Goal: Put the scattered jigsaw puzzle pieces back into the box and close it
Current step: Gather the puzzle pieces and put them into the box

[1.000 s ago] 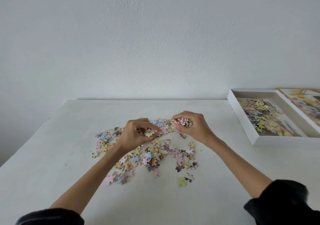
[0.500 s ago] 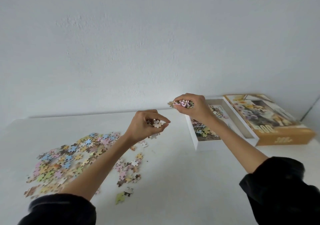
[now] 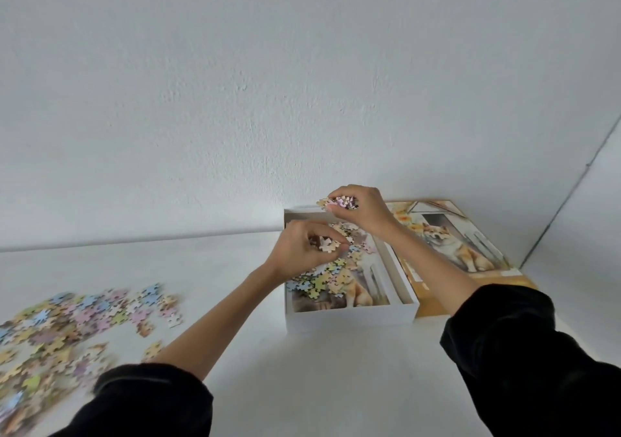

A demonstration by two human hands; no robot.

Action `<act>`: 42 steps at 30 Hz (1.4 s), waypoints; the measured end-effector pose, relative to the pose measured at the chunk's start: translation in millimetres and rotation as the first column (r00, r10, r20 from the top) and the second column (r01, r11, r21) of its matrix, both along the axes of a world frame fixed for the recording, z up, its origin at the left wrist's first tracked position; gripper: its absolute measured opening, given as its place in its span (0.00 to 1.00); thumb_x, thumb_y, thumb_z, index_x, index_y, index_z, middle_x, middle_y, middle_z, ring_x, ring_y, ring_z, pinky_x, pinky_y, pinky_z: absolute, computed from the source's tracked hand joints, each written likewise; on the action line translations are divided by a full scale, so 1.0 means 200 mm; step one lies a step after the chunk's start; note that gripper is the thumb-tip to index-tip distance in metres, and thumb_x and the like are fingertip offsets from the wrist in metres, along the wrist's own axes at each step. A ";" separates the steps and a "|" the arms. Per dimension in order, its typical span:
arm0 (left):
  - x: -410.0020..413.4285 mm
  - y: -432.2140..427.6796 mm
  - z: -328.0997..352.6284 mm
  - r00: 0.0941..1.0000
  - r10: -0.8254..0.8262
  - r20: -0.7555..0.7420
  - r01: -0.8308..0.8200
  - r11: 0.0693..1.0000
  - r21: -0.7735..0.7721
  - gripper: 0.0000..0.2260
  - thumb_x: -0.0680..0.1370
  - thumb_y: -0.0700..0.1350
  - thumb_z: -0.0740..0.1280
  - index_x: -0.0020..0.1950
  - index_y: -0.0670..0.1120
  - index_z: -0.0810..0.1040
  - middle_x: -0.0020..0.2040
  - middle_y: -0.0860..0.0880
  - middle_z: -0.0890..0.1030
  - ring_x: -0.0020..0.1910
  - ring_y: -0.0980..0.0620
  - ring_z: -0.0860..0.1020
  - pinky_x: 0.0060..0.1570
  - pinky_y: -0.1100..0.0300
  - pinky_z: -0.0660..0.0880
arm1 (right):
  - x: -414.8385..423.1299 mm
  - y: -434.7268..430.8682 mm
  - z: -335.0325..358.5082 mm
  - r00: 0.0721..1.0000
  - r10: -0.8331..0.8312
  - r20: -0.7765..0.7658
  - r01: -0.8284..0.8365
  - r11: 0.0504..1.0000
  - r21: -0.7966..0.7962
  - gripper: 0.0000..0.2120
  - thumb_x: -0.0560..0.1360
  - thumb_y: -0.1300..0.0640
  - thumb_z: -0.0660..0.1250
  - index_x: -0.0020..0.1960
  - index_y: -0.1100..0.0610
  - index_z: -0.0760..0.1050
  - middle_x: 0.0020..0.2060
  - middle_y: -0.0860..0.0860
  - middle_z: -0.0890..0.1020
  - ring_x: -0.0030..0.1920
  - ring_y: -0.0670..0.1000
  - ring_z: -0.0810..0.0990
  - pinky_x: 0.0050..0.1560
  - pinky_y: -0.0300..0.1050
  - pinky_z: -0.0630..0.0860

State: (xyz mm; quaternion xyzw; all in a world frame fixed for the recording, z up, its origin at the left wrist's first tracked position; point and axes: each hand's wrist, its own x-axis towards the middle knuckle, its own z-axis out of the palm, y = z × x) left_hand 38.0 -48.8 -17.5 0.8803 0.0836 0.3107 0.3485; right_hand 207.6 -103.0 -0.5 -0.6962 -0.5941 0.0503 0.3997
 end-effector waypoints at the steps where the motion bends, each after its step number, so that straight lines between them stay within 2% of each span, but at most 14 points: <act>1: 0.04 0.01 -0.03 0.999 0.011 -0.044 -0.010 1.000 0.025 0.04 0.70 0.46 0.73 0.43 0.49 0.85 0.39 0.57 0.82 0.36 0.60 0.78 0.38 0.68 0.72 | 0.04 0.02 -0.04 1.000 -0.013 0.011 0.013 0.999 -0.030 0.11 0.72 0.51 0.69 0.53 0.54 0.79 0.48 0.50 0.82 0.50 0.48 0.79 0.52 0.39 0.72; 3: 0.09 0.03 -0.09 0.983 0.043 -0.179 -0.021 0.992 0.122 0.06 0.72 0.49 0.71 0.47 0.51 0.84 0.41 0.55 0.81 0.33 0.60 0.74 0.34 0.74 0.66 | 0.09 0.06 -0.12 0.999 -0.032 0.041 0.036 0.994 -0.101 0.10 0.72 0.48 0.68 0.52 0.49 0.79 0.47 0.50 0.81 0.46 0.48 0.78 0.46 0.45 0.73; 5: 0.10 0.04 -0.13 0.954 0.040 -0.297 0.023 0.978 0.205 0.07 0.74 0.51 0.69 0.49 0.51 0.83 0.45 0.54 0.81 0.36 0.61 0.75 0.35 0.74 0.65 | 0.10 0.08 -0.17 1.000 -0.014 0.028 0.019 0.983 -0.180 0.09 0.72 0.50 0.68 0.52 0.50 0.79 0.47 0.50 0.79 0.45 0.47 0.76 0.42 0.38 0.68; 7: 0.10 0.05 -0.17 0.937 -0.001 -0.350 0.081 0.973 0.215 0.08 0.74 0.50 0.68 0.50 0.51 0.83 0.48 0.52 0.82 0.43 0.59 0.77 0.41 0.70 0.69 | 0.10 0.10 -0.21 1.000 0.020 -0.005 -0.021 0.974 -0.224 0.10 0.71 0.53 0.69 0.51 0.53 0.80 0.49 0.52 0.79 0.49 0.48 0.76 0.46 0.35 0.68; 9: 0.08 0.06 -0.18 0.934 -0.024 -0.356 0.107 0.970 0.216 0.09 0.74 0.51 0.68 0.49 0.50 0.83 0.48 0.52 0.82 0.46 0.58 0.78 0.47 0.65 0.71 | 0.10 0.12 -0.25 1.000 0.015 0.012 -0.012 0.972 -0.235 0.08 0.71 0.49 0.69 0.48 0.51 0.80 0.48 0.51 0.80 0.51 0.49 0.76 0.52 0.44 0.72; 11: 0.08 0.07 -0.19 0.936 -0.042 -0.350 0.122 0.970 0.210 0.09 0.74 0.51 0.68 0.49 0.49 0.83 0.48 0.51 0.82 0.47 0.57 0.77 0.48 0.66 0.70 | 0.10 0.14 -0.28 0.999 -0.042 0.024 0.046 0.974 -0.222 0.10 0.71 0.43 0.65 0.43 0.48 0.80 0.44 0.48 0.81 0.50 0.50 0.76 0.52 0.51 0.73; 15: 0.08 0.07 -0.19 0.946 -0.068 -0.316 0.142 0.966 0.216 0.09 0.75 0.49 0.67 0.49 0.46 0.83 0.46 0.49 0.83 0.45 0.56 0.78 0.47 0.67 0.71 | 0.08 0.14 -0.29 0.995 -0.095 0.003 0.093 0.974 -0.207 0.18 0.74 0.41 0.55 0.38 0.49 0.78 0.40 0.49 0.77 0.50 0.54 0.75 0.52 0.53 0.70; 17: 0.08 0.07 -0.19 0.952 -0.076 -0.297 0.144 0.966 0.216 0.10 0.75 0.50 0.66 0.49 0.46 0.83 0.45 0.49 0.83 0.44 0.56 0.79 0.46 0.67 0.72 | 0.08 0.13 -0.29 0.996 -0.088 -0.009 0.084 0.972 -0.221 0.20 0.71 0.39 0.48 0.39 0.47 0.75 0.43 0.50 0.77 0.52 0.54 0.73 0.54 0.54 0.69; 19: 0.08 0.07 -0.19 0.957 -0.085 -0.276 0.146 0.967 0.208 0.11 0.75 0.51 0.65 0.49 0.46 0.83 0.45 0.49 0.83 0.43 0.56 0.79 0.45 0.66 0.72 | 0.08 0.13 -0.29 0.996 -0.084 -0.022 0.076 0.970 -0.232 0.20 0.70 0.38 0.46 0.42 0.46 0.74 0.45 0.50 0.78 0.53 0.53 0.73 0.55 0.56 0.70; 23: 0.05 0.07 -0.18 0.959 -0.120 -0.255 0.166 0.972 0.167 0.10 0.75 0.49 0.66 0.49 0.45 0.83 0.44 0.49 0.83 0.41 0.60 0.77 0.45 0.66 0.73 | 0.07 0.13 -0.28 0.998 -0.054 -0.010 0.050 0.972 -0.230 0.14 0.77 0.46 0.54 0.47 0.49 0.77 0.47 0.50 0.80 0.51 0.50 0.76 0.55 0.56 0.72; 27: -0.03 0.06 -0.16 0.968 -0.131 -0.215 0.166 0.974 0.153 0.08 0.75 0.46 0.67 0.49 0.45 0.83 0.43 0.51 0.82 0.39 0.63 0.75 0.43 0.73 0.68 | 0.02 0.13 -0.26 1.000 -0.008 -0.006 0.007 0.981 -0.194 0.08 0.76 0.52 0.61 0.50 0.51 0.78 0.47 0.51 0.80 0.49 0.50 0.77 0.54 0.52 0.73; 33: -0.26 0.08 -0.13 0.978 -0.112 -0.177 0.134 0.984 0.117 0.08 0.76 0.48 0.67 0.51 0.48 0.82 0.46 0.51 0.83 0.43 0.58 0.79 0.44 0.59 0.76 | -0.18 0.16 -0.18 0.998 0.067 -0.012 -0.068 0.988 -0.142 0.07 0.75 0.55 0.64 0.50 0.52 0.78 0.45 0.51 0.80 0.48 0.49 0.77 0.51 0.45 0.74; 38: -0.57 0.11 -0.09 0.981 -0.076 -0.179 0.100 0.987 0.125 0.07 0.76 0.47 0.66 0.51 0.50 0.82 0.47 0.53 0.83 0.45 0.59 0.79 0.46 0.62 0.75 | -0.47 0.21 -0.12 0.992 0.122 -0.026 -0.124 0.986 -0.107 0.06 0.75 0.56 0.65 0.51 0.52 0.78 0.44 0.50 0.79 0.48 0.49 0.77 0.51 0.42 0.72; 42: -0.87 0.18 -0.07 0.980 -0.016 -0.197 0.045 0.989 0.142 0.07 0.76 0.47 0.66 0.50 0.51 0.82 0.46 0.54 0.83 0.44 0.62 0.78 0.46 0.57 0.76 | -0.75 0.27 -0.13 0.983 0.180 -0.037 -0.183 0.979 -0.094 0.06 0.75 0.56 0.65 0.50 0.51 0.77 0.44 0.49 0.79 0.49 0.48 0.76 0.53 0.44 0.72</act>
